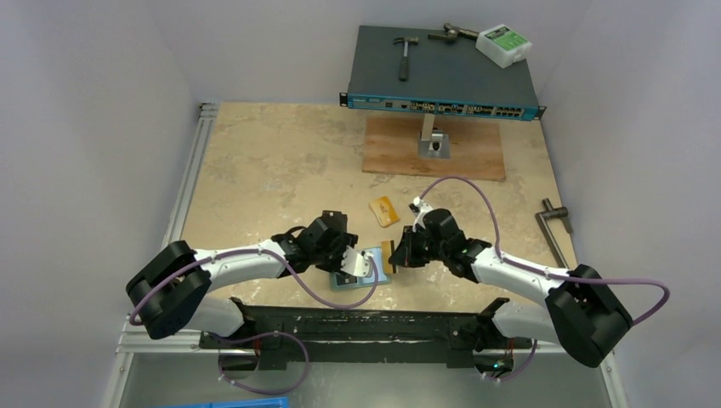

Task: Put the credit cards into the card holder
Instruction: Insert the credit card into the card holder.

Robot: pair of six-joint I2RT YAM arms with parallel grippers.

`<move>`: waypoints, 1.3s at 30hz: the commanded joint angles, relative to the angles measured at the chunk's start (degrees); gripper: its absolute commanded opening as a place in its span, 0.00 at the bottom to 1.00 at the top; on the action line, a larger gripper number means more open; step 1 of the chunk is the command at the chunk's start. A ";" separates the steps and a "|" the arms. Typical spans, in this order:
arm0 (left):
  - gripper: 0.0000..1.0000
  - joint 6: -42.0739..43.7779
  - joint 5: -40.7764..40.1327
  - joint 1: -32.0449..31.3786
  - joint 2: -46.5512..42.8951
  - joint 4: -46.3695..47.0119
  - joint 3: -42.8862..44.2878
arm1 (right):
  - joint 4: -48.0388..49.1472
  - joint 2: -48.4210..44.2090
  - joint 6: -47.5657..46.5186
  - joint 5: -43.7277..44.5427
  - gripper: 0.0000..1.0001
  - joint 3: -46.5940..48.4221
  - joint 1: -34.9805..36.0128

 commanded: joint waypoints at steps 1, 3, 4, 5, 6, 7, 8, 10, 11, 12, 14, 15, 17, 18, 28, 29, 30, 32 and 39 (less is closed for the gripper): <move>0.56 1.55 -1.87 -1.06 0.03 1.93 -1.28 | 3.46 0.52 1.33 0.46 0.00 -0.83 0.40; 0.56 1.37 -2.26 -1.34 -0.50 2.11 -1.32 | 4.02 0.68 1.83 0.30 0.00 -1.20 0.43; 0.56 1.30 -2.32 -1.47 -0.68 2.10 -1.32 | 4.36 0.76 1.94 0.23 0.00 -1.40 0.43; 0.56 1.19 -2.48 -1.54 -0.82 2.03 -1.32 | 4.57 0.77 2.13 0.24 0.00 -1.51 0.51; 0.56 1.20 -2.50 -1.53 -0.96 1.95 -1.32 | 4.68 0.79 2.35 0.25 0.00 -1.67 0.62; 0.56 1.22 -2.60 -1.65 -0.95 1.85 -1.37 | 4.91 0.72 2.48 0.19 0.00 -1.81 0.57; 0.56 1.23 -2.62 -1.63 -0.98 1.85 -1.40 | 5.09 0.70 2.66 0.13 0.00 -1.92 0.64; 0.56 1.43 -2.85 -1.75 -0.90 1.92 -1.62 | 5.72 0.70 3.09 -0.22 0.00 -2.29 0.73; 0.55 1.46 -2.97 -1.79 -0.87 1.93 -1.75 | 5.85 0.70 3.25 -0.25 0.00 -2.39 0.80; 0.55 1.50 -3.11 -1.83 -0.84 1.98 -1.84 | 6.04 0.70 3.49 -0.27 0.00 -2.59 0.75; 0.55 1.53 -3.24 -1.94 -0.93 2.19 -2.15 | 6.82 0.74 4.00 -0.56 0.00 -3.04 0.78; 0.55 1.55 -3.28 -1.96 -1.00 2.20 -2.26 | 7.24 0.78 4.27 -0.74 0.00 -3.36 0.82; 0.55 1.55 -3.46 -2.03 -1.13 2.28 -2.40 | 7.99 1.02 4.74 -0.83 0.00 -3.59 0.82; 0.55 1.55 -3.42 -2.05 -1.25 2.28 -2.46 | 8.24 1.19 4.92 -0.93 0.00 -3.67 0.85; 0.54 2.31 -3.77 -2.23 -1.97 2.55 -3.87 | 8.75 2.80 5.21 0.18 0.00 -3.98 1.18; 0.54 2.41 -3.77 -2.23 -2.11 2.48 -4.00 | 8.36 2.81 5.02 0.63 0.00 -4.06 1.21; 0.54 2.50 -3.73 -2.23 -2.16 2.46 -4.03 | 7.88 2.74 4.94 1.14 0.00 -4.14 1.18; 0.54 2.83 -3.76 -2.23 -2.38 2.37 -4.22 | 7.52 2.44 5.01 2.02 0.00 -4.60 1.17; 0.53 3.56 -5.33 -2.32 -2.47 2.19 -4.29 | 11.21 1.49 7.33 -0.61 0.00 -4.56 1.13</move>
